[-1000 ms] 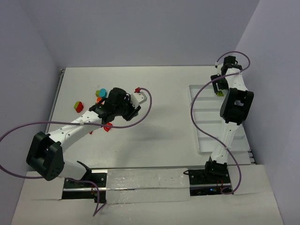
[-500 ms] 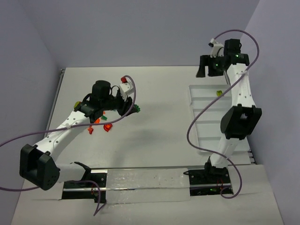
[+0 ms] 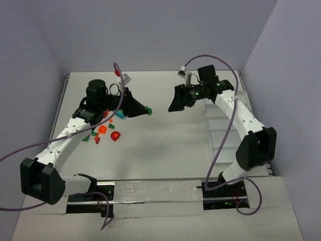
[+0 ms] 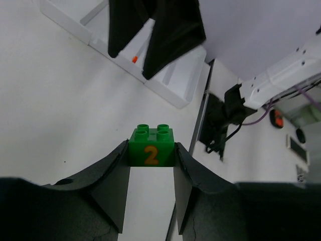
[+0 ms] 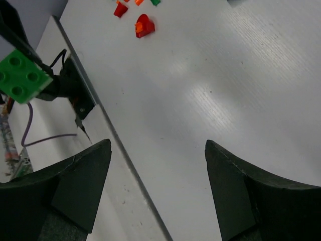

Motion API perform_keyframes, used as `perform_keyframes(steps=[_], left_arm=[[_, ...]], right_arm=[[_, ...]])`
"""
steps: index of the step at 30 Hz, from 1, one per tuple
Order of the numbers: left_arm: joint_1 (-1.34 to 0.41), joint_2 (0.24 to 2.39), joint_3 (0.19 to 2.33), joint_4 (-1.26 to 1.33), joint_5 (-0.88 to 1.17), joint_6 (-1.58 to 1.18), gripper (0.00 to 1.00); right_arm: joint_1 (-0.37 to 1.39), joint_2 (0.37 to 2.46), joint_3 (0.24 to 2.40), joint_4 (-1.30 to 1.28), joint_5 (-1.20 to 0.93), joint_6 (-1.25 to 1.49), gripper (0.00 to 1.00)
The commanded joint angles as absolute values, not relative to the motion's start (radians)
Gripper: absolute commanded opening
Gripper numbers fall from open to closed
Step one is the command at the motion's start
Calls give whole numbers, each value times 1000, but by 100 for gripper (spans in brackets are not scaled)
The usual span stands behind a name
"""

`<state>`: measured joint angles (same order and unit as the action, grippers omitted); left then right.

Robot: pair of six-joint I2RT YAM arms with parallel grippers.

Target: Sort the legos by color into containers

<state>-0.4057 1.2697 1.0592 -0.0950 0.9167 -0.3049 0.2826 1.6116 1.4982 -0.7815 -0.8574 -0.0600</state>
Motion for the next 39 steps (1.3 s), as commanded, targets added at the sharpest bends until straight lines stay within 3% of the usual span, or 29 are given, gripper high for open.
perform_keyframes(steps=[1,5,13,21,26,39], left_arm=[[-337,1257,1038,92,948,-698,0],[-293,1300,1047,99,934,-912,0],[-273,1351,990,207,962,-1283,0],[-260,1367,815,640,1034,-1628,0],[-259,1343,737,781,1013,-1730,0],[-256,1316,710,771,986,-1748,0]], right_arm=[[339,1386,1398,-524,-775,-44,82],[419,1290,1348,-438,-639,-82,81],[513,1330,1439,-435,-556,-132,79],[645,1419,1522,-428,-437,-148,79],[673,1458,1556,-430,-437,-141,79],[696,1489,1562,-469,-539,-171,81]])
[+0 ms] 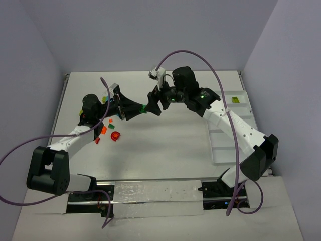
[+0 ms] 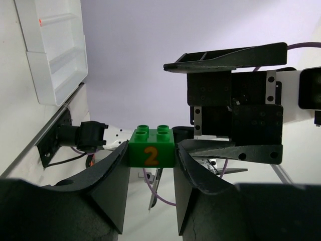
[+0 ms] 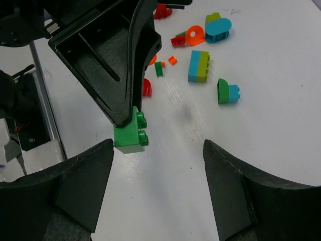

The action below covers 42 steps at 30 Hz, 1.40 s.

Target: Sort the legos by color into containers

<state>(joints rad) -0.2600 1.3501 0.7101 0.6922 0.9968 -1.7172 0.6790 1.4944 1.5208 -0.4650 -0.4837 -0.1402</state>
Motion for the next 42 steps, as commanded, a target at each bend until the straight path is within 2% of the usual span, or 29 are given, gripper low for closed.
perform_keyframes(steps=[1,8,11,13,16,19,21,22,25,26,27,28,29,31,33,36,38,42], left_arm=[[-256,1316,709,775,984,-1751,0],[-256,1322,706,796,980,-1766,0],[-256,1321,698,812,979,-1776,0],[-256,1320,695,818,976,-1784,1],[-256,1317,696,812,976,-1778,1],[-256,1309,693,815,976,-1781,2],[-256,1304,693,809,976,-1776,4],[-256,1299,692,801,974,-1769,6],[-253,1289,691,765,967,-1740,23],[-251,1284,694,749,963,-1723,33],[-245,1282,697,725,960,-1690,49],[-238,1277,708,672,955,-1664,60],[-225,1273,715,640,949,-1614,75],[-212,1269,731,575,942,-1559,90],[-183,1265,773,445,918,-1430,99],[-159,1266,867,209,845,-1189,99],[-160,1279,999,-19,723,-941,99],[-183,1296,1111,-189,515,-696,99]], right_arm=[[699,1484,1558,-471,-544,-174,81],[710,1490,1537,-466,-560,-183,81],[715,1500,1540,-457,-561,-181,76],[716,1511,1546,-456,-564,-179,65],[716,1524,1554,-453,-564,-179,57],[717,1537,1556,-449,-556,-179,42],[717,1540,1558,-450,-552,-179,35],[717,1541,1556,-450,-551,-179,28],[716,1534,1549,-450,-547,-179,14],[716,1529,1547,-452,-542,-179,11],[711,1520,1543,-458,-537,-178,4],[707,1513,1541,-463,-535,-173,0],[701,1506,1534,-473,-532,-173,0],[663,1472,1516,-483,-528,-179,0],[618,1430,1480,-529,-523,-192,0],[512,1387,1432,-609,-508,-244,0],[384,1341,1391,-698,-472,-307,0],[137,1323,1344,-876,-299,-454,0]])
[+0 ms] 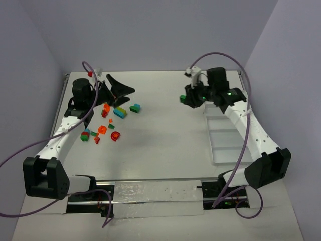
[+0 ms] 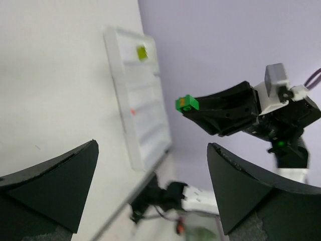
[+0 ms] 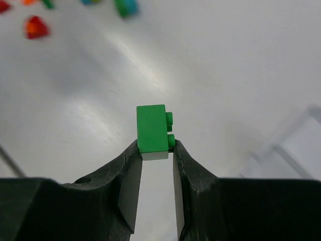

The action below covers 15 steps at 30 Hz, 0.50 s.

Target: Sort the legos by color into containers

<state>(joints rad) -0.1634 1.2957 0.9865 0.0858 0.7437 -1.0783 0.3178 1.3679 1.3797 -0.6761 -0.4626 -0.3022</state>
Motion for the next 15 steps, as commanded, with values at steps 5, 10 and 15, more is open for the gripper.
perform_keyframes(steps=[5,10,15], left_arm=[[-293,1346,1278,-341,248,-464,99],[-350,1357,1313,-382,225,-317,99],[-351,1393,1354,-437,234,-274,99]], right_arm=[[-124,1399,1343,-991,-179,-636,0],[-335,1590,1465,-1039,-65,-710,0],[-388,1769,1593,-1054,-26,-706,0]])
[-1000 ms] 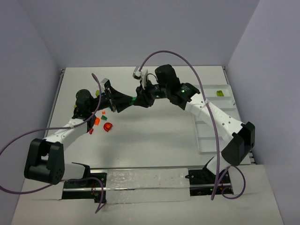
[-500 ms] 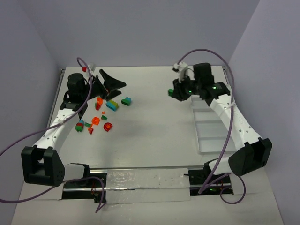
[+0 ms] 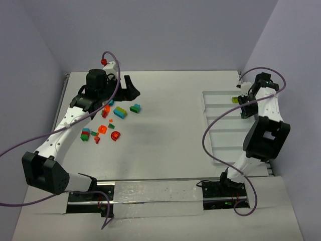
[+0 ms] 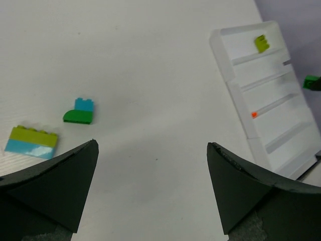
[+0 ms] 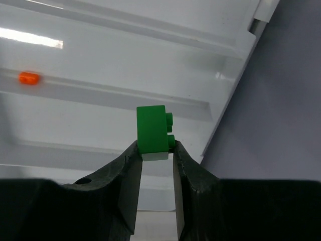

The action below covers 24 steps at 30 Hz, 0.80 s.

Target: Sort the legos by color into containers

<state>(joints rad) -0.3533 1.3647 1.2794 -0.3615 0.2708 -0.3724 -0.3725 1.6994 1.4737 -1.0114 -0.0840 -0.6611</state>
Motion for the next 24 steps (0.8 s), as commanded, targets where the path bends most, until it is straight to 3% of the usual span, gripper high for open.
perform_keyframes(steps=[1,6,14,24], left_arm=[[-351,1397,1362,-444,213,-270,99],[-351,1433,1433,-491,133,-247,99],[-351,1461,1454,-498,172,-249,99],[-350,1493,1480,-517,176,-239,99]], right_arm=[[-389,1800,1605,-1054,-24,-705,0],[-390,1930,1720,-1069,-10,-690,2],[-388,2082,1871,-1082,49,-636,6],[-384,2174,1939,-1069,80,-603,20]])
